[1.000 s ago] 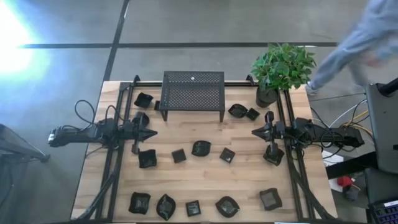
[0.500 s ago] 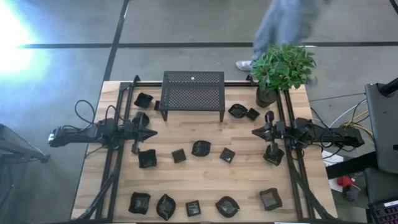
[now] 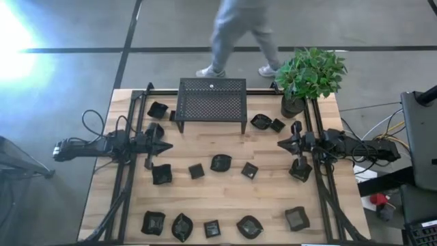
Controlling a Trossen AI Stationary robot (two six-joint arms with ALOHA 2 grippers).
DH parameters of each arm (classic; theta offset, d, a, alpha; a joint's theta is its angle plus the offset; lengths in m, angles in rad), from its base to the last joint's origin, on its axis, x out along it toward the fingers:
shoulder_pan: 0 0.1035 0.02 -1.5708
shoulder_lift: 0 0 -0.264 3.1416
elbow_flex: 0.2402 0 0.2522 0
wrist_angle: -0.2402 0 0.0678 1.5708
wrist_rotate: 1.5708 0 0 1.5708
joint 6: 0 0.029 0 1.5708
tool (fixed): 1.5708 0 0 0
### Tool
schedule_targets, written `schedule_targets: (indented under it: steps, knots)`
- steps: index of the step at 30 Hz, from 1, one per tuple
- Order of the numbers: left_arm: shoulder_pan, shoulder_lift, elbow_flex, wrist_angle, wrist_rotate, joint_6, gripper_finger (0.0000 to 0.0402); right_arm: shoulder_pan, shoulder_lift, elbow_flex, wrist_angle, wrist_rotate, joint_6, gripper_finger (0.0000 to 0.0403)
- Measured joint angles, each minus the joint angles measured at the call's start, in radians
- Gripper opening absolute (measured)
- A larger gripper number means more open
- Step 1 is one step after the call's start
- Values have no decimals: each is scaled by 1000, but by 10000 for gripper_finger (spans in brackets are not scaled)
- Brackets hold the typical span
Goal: Pick & Place Mini shaped plates
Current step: Stack the black leaf shaped plate on top of the other black leaf shaped plate
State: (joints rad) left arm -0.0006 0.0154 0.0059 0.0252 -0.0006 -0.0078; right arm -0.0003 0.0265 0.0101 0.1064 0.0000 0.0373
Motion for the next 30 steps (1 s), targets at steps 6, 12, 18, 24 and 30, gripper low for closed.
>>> schedule_targets:
  steps: [6,12,18,24,30]
  knots:
    - [0,0,0,0,0,0,0,0,0,0,1,0,-94,28]
    - [0,0,0,0,0,0,0,0,0,0,2,1,-200,28]
    - [0,0,0,0,0,0,0,0,0,0,4,1,-204,28]
    - [0,0,0,0,0,0,0,0,0,-1,9,4,-207,28]
    - [0,0,0,0,0,0,0,0,0,-1,35,83,-207,28]
